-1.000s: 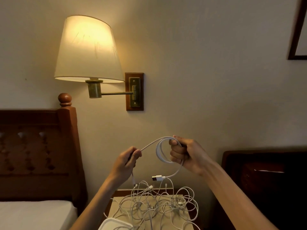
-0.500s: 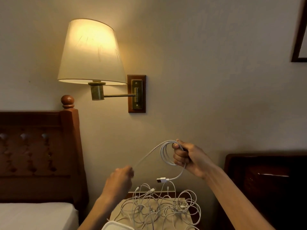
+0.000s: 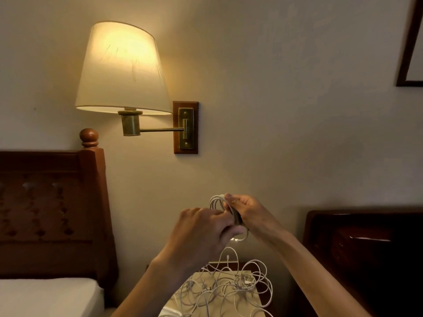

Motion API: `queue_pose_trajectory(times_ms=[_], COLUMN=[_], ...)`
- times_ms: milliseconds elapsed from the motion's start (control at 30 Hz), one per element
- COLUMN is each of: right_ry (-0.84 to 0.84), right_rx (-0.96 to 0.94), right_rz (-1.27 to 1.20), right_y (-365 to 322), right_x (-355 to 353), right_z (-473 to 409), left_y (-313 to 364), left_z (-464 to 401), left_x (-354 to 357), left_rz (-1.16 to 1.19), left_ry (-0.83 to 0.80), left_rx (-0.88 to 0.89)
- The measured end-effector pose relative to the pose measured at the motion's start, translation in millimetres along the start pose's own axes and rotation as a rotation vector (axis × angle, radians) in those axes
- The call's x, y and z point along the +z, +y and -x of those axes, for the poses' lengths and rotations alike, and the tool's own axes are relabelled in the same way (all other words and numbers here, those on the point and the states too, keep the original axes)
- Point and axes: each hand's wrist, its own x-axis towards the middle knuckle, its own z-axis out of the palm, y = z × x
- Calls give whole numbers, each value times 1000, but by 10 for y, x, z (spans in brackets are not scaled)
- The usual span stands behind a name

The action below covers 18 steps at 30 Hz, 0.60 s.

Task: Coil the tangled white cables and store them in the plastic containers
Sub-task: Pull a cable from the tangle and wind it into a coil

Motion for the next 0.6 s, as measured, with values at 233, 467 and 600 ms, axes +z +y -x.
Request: queue_pose_trajectory(times_ms=[233,467,600], right_ry=[-46,-82,-65], right_rx=[41,48,78], right_rz=[-76,-347,-391], right_y=[30,-130,-165], right_x=[52,117,148], right_z=[34,-4,2], left_y=[-314,-245,-194], left_z=[36,75,36], left_x=[165,193,182], left_rz=[513,1155,1509], left_ry=[294,12,106], left_rx=[-397,-663,-768])
